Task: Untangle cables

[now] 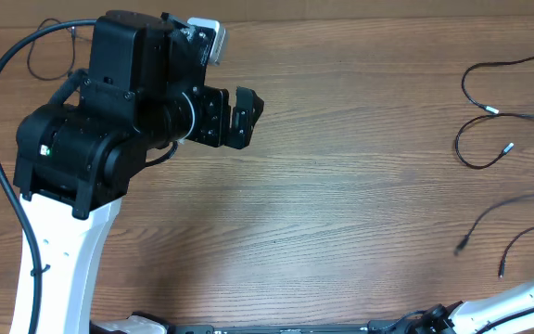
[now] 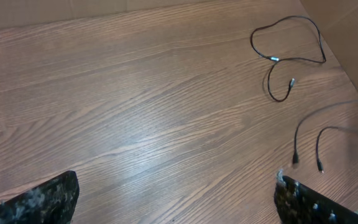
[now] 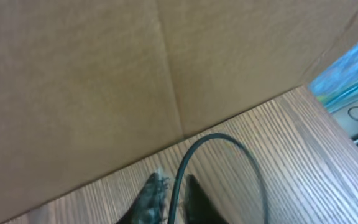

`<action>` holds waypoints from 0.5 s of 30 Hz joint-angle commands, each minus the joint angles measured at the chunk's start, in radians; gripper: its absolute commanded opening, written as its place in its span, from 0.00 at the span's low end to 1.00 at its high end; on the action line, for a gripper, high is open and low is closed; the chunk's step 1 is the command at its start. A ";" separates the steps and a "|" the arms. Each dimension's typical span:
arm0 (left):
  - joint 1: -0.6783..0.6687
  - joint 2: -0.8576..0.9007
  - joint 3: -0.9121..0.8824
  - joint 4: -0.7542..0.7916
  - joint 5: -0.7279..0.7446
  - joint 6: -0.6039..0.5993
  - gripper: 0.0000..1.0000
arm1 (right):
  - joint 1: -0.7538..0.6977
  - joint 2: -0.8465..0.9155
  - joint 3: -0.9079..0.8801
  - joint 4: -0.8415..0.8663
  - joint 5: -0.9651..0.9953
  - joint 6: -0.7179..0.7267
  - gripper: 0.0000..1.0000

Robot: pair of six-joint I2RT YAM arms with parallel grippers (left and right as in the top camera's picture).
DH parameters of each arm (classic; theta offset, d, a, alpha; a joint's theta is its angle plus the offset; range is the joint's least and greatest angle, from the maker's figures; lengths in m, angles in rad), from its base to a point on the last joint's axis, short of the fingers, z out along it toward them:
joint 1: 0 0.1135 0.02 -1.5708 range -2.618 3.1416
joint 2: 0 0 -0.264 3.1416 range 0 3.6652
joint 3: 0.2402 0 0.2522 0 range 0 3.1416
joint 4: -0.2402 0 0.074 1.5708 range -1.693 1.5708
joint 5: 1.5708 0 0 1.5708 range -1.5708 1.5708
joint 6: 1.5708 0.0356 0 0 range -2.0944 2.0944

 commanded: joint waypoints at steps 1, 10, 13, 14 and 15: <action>-0.003 0.002 0.005 0.001 -0.008 -0.006 1.00 | -0.004 0.024 0.006 -0.012 -0.036 -0.019 0.42; -0.003 0.005 0.005 0.001 -0.032 -0.014 1.00 | 0.030 0.034 0.006 0.040 -0.562 -0.140 0.86; -0.002 0.035 0.005 -0.012 -0.170 -0.128 1.00 | 0.102 0.034 0.006 0.047 -0.920 -0.201 0.90; -0.001 0.052 0.005 -0.016 -0.200 -0.143 1.00 | 0.136 0.034 0.006 0.038 -1.022 -0.208 0.95; 0.003 0.068 0.005 -0.018 -0.217 -0.159 1.00 | 0.176 0.034 0.006 0.035 -1.136 -0.241 1.00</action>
